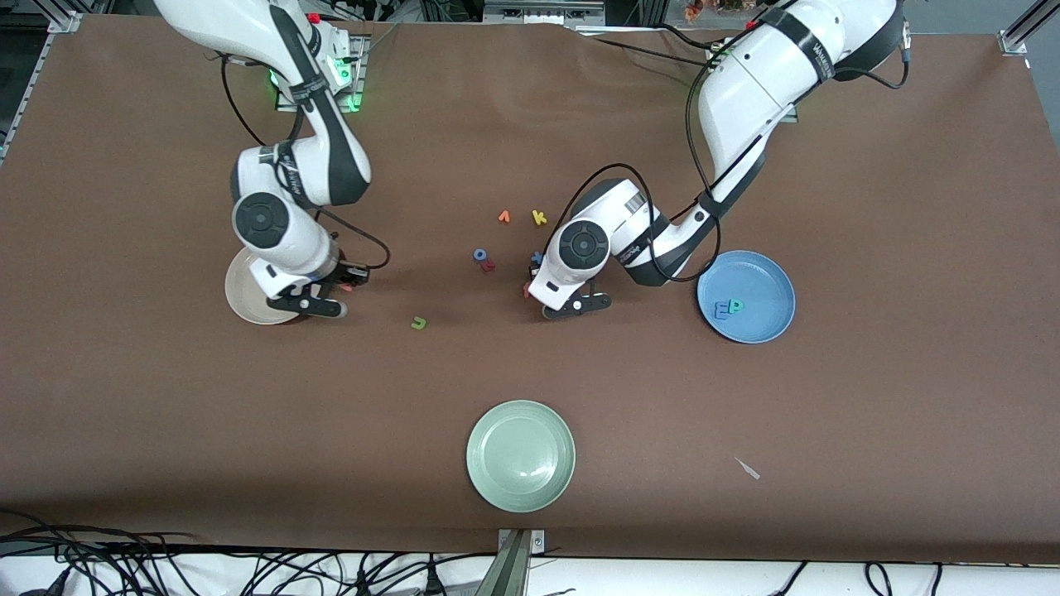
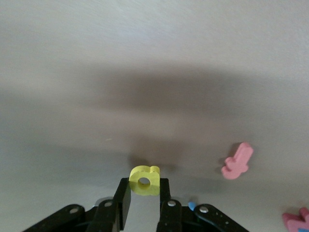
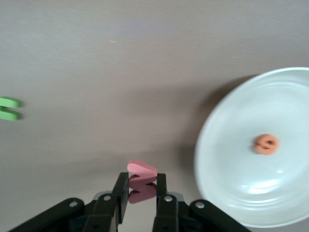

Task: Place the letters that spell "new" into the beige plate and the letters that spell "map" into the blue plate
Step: 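Drop the yellow letter on the blue plate while the right gripper places w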

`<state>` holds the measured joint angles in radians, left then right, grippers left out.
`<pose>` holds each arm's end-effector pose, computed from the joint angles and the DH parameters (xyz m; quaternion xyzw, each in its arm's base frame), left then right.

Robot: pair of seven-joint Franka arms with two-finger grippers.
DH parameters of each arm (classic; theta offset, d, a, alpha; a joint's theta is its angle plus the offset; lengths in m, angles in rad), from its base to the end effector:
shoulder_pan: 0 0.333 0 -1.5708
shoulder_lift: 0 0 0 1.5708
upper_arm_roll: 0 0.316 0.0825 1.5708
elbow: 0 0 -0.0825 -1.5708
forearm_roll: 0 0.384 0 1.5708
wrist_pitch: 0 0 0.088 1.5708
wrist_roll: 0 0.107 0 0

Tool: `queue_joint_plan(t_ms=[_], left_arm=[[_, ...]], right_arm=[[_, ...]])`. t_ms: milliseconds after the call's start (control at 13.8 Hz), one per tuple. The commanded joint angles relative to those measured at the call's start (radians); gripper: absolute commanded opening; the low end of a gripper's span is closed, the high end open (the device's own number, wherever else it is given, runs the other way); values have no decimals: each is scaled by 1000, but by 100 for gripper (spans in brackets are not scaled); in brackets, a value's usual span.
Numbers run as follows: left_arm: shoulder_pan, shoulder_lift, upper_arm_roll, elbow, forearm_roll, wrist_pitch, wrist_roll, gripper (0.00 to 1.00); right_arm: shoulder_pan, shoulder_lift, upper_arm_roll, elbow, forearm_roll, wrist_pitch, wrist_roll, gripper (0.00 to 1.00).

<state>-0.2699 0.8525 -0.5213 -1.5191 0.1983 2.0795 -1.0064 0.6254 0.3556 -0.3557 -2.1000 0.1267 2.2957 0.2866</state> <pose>0.5253 -0.4428 0.1891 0.9833 0.1079 -0.1463 0.0043 0.5448 0.1548 0.2480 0.9965 -0.0475 -0.0592 0.0345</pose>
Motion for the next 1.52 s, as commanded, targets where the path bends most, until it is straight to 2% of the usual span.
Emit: queue_joint_plan(t_ms=[0, 145, 290, 363, 435, 508, 653, 798, 870, 943, 1016, 1088, 1306, 1451], left_arm=[[35, -105, 6, -10, 30, -169, 26, 7], [81, -153, 7, -16, 30, -284, 154, 7], [145, -182, 6, -24, 58, -379, 277, 7], [181, -182, 6, -24, 76, -418, 337, 8], [228, -181, 7, -30, 102, -429, 414, 8], [285, -182, 4, -47, 127, -427, 484, 8], [374, -176, 4, -56, 133, -409, 599, 8], [458, -175, 4, -94, 160, -383, 702, 10], [516, -176, 3, -131, 164, -333, 768, 14], [567, -176, 3, -176, 165, -269, 835, 25], [590, -178, 3, -209, 165, -224, 851, 85], [595, -178, 3, -214, 165, -216, 856, 100], [590, -222, -23, -188, 150, -246, 861, 100], [592, -269, -51, -136, 148, -309, 858, 100]], right_arm=[[7, -69, -75, -87, 10, 7, -142, 0], [7, -64, -127, -101, 14, 13, -228, 0], [4, -53, -144, -113, 14, 42, -256, 0], [-3, -44, -144, -114, 14, 45, -256, 7], [-6, -37, -144, -110, 16, 42, -247, 59], [-6, -32, -144, -106, 16, 36, -236, 100], [-3, -33, -138, -78, 16, 18, -233, 100], [10, -30, -132, -7, 18, -59, -146, 100], [20, -29, -114, 33, 19, -88, -92, 100], [22, -11, -83, 75, 36, -105, -43, 100], [23, 6, -56, 112, 63, -119, -2, 100], [23, 28, -34, 142, 88, -124, 37, 100], [23, 87, 24, 219, 128, -122, 140, 100], [25, 146, 52, 288, 181, -116, 184, 100]])
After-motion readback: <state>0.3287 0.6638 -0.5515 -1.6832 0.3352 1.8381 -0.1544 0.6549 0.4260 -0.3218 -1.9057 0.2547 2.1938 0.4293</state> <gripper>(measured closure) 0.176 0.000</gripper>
